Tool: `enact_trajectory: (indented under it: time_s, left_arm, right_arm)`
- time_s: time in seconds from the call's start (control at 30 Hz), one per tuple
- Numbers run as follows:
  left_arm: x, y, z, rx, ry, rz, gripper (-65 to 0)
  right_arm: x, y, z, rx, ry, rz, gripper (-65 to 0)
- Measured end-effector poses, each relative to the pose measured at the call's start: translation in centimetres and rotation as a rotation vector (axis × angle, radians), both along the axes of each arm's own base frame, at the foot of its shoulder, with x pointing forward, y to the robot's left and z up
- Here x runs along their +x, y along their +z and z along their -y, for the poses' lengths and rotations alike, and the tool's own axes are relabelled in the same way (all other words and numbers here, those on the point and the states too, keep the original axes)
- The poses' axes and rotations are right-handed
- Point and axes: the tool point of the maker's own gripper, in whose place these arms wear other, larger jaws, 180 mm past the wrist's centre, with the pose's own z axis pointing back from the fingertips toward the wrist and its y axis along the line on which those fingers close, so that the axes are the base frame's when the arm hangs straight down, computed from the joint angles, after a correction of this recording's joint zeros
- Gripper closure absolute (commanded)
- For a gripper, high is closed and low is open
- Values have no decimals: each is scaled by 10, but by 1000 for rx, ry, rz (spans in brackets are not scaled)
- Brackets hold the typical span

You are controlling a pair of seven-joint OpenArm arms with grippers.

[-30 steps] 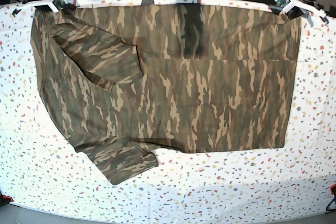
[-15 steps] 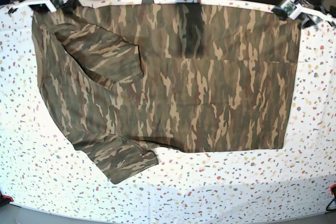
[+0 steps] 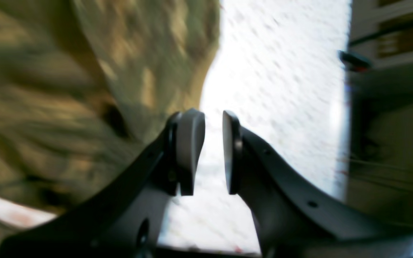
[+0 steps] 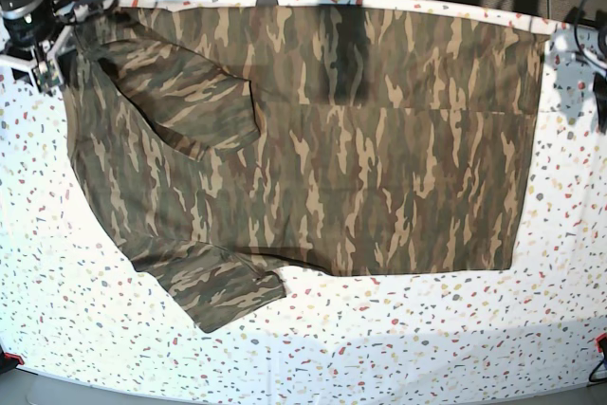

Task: Fold the T-shirt properly
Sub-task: 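Release the collar edge and swing both grippers toward the hem, then lower both grippers onto the hem corners and grasp them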

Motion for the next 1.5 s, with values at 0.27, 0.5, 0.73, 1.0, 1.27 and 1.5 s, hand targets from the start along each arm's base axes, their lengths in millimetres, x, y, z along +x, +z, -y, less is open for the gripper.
enact_trajectory:
  time_s: [0.27,0.5,0.73,1.0,1.27,1.5]
  left_arm:
    - [51,1,6,-340,-57,84,-258]
    - [93,-21,10,-499,-122,68,-258]
    - [152,-57,12,-548,-94,-11,-258]
    - [217,-61,-8,-668,48,14,-258]
    - [241,-94,13,-607,61,-42,-258]
    - [229,-136,12,-634,179,-81,-257]
  right_arm:
    - [36,5,-24,209,-58,90,-137]
    - [75,23,-55,280,48,154,-137]
    - [116,-16,-53,329,16,98,-137]
    - [194,-15,-22,373,-84,137,-137]
    - [251,-23,-29,436,-126,7,-137]
    - [280,15,-33,476,-102,49,-137]
